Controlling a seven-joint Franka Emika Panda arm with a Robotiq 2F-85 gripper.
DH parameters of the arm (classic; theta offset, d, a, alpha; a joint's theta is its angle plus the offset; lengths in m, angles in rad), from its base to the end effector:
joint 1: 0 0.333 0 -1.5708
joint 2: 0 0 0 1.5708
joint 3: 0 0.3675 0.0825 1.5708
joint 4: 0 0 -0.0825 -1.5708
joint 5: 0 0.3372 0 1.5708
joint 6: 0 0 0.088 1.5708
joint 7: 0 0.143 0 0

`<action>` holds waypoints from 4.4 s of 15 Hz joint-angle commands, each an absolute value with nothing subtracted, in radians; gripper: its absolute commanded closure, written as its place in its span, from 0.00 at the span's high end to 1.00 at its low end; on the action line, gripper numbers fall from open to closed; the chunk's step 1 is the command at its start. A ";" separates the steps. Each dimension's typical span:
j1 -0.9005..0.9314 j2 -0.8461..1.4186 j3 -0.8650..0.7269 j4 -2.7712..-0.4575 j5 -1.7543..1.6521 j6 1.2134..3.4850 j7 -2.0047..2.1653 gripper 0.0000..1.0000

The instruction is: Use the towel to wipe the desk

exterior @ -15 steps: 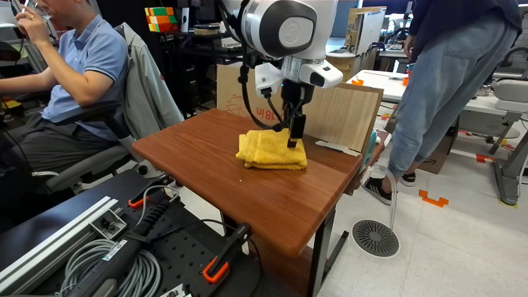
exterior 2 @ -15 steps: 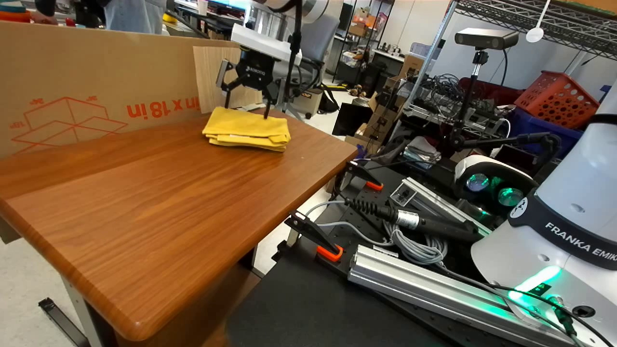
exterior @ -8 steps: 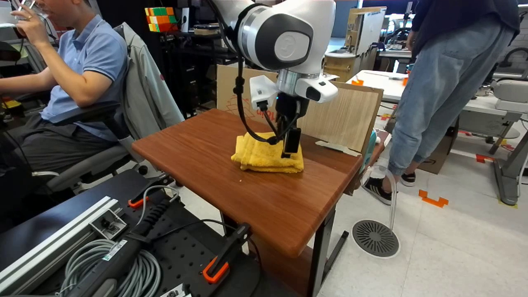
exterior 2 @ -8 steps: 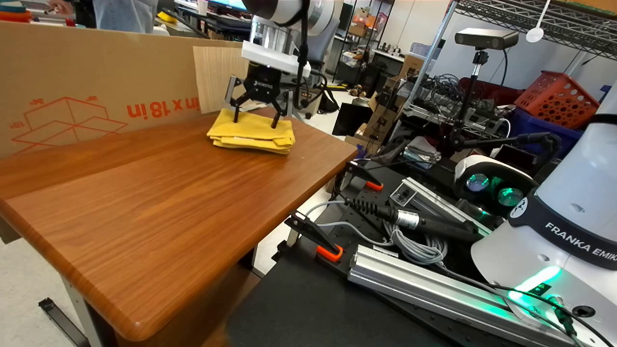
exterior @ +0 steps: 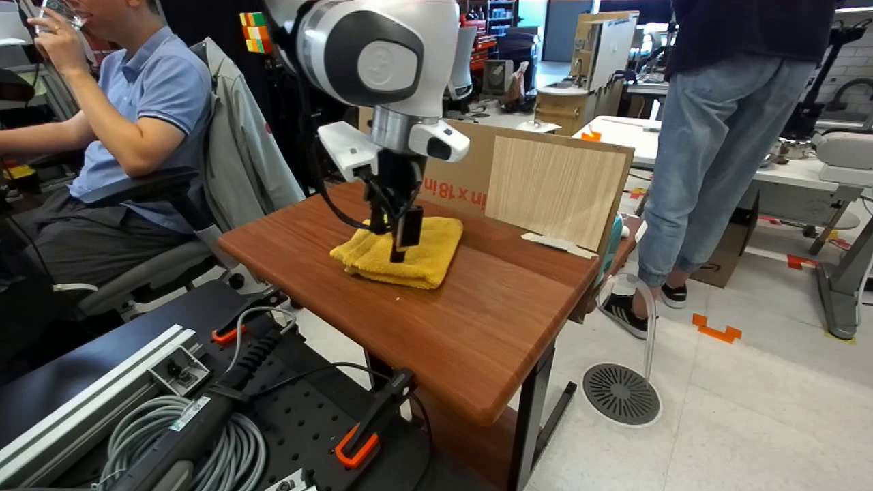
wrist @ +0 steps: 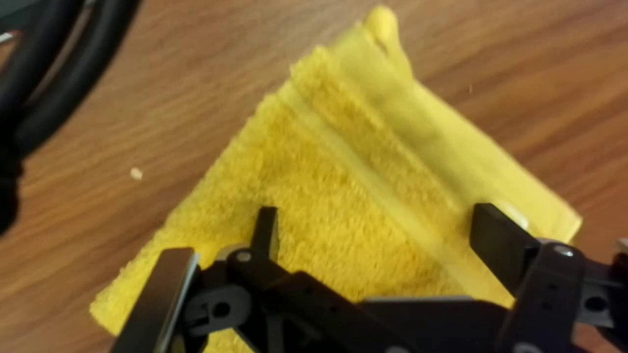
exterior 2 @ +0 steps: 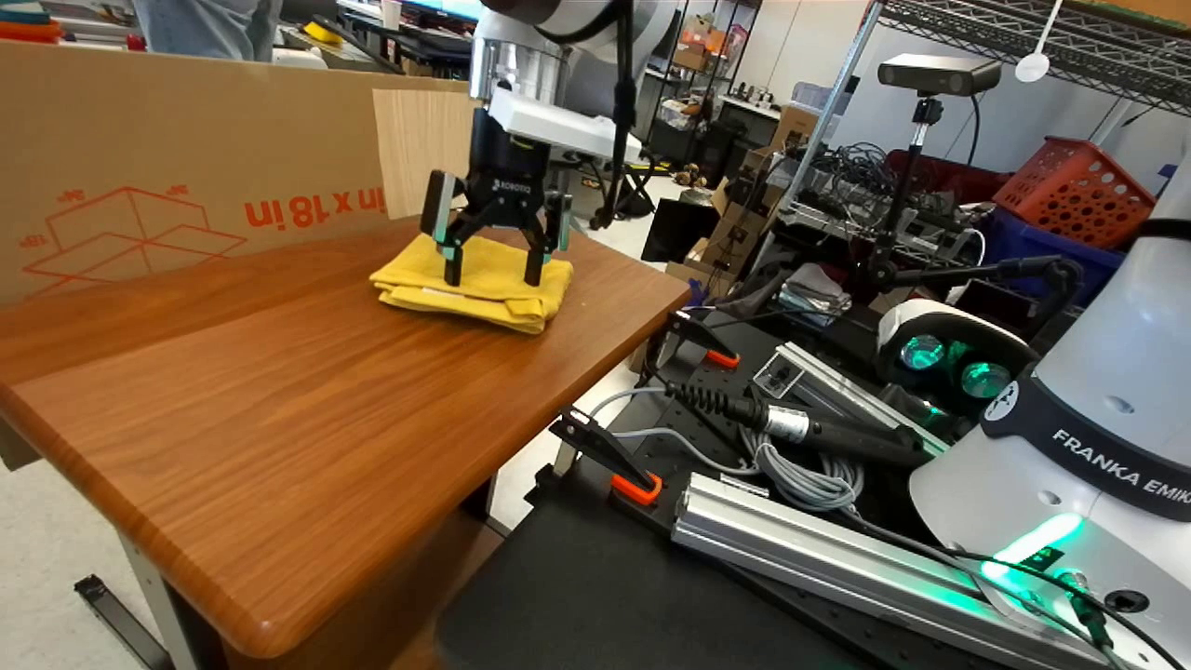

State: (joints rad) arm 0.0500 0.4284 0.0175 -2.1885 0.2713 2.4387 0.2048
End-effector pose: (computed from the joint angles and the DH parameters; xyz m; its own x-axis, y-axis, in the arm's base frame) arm 0.5284 0.0425 0.2267 0.9168 -0.3349 -0.2174 -0.3621 -0.9269 -0.0991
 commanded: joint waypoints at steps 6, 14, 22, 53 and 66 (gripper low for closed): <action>0.089 0.303 0.096 -2.414 0.250 2.504 0.107 1.00; 0.117 0.329 0.131 -2.362 0.195 2.518 0.061 1.00; 0.163 0.348 0.137 -2.284 0.164 2.533 0.121 1.00; 0.334 0.744 0.000 -1.785 0.153 2.657 0.538 1.00; 0.163 0.508 -0.106 -2.235 0.184 2.681 0.535 1.00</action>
